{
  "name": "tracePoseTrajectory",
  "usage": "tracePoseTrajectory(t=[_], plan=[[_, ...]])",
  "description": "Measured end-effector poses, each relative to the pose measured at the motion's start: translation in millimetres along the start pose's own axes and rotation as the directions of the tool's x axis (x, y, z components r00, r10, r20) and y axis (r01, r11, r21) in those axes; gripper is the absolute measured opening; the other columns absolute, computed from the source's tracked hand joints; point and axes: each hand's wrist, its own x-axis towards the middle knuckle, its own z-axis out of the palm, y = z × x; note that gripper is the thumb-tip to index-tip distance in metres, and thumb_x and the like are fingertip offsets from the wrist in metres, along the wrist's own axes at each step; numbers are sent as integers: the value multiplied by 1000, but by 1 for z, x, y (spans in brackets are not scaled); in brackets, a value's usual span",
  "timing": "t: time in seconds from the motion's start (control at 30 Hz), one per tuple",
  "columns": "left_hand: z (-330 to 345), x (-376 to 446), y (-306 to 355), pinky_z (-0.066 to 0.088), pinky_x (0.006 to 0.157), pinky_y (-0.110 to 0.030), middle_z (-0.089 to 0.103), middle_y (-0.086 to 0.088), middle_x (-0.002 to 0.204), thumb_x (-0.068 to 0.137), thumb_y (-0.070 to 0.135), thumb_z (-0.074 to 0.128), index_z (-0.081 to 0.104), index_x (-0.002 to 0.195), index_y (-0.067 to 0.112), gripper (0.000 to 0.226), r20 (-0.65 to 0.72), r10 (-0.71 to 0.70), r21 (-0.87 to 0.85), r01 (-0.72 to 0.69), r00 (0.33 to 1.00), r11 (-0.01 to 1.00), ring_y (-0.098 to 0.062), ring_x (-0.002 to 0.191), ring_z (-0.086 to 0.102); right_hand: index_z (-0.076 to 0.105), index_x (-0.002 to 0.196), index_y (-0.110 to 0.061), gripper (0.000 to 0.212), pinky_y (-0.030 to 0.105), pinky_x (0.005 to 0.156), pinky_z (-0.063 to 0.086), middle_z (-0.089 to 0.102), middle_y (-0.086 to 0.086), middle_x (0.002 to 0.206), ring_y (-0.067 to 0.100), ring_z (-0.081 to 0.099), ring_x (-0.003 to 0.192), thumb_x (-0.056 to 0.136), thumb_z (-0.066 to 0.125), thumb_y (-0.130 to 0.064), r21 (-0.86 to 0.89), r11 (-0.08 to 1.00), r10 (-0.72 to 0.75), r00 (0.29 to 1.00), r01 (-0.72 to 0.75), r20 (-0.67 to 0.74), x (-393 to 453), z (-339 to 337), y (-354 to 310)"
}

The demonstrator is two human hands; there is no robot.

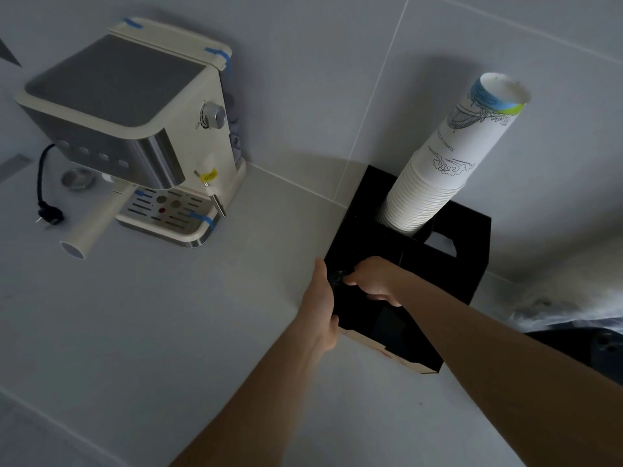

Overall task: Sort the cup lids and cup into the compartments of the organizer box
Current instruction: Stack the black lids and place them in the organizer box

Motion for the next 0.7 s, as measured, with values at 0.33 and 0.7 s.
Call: tracePoseTrajectory(t=[0.33,0.7], plan=[[-38,-24,-10,40,106,-38,48,-15,144,95,43,50,42,142,4,62,69,71,-41,-68,995,997,-25,133,46,59,128,-8,37,38,104,45,59,14,136,25,58,117,95,59,-25,485,874,-25,998,-9,63,-46,-22,23],[-56,-81,-15,50,86,-37,67,-12,117,96,30,50,63,120,9,35,170,221,-24,-220,960,975,-25,109,64,68,118,-9,31,41,102,49,74,12,115,25,67,111,98,53,-28,866,479,-183,981,141,-58,-140,-33,88]])
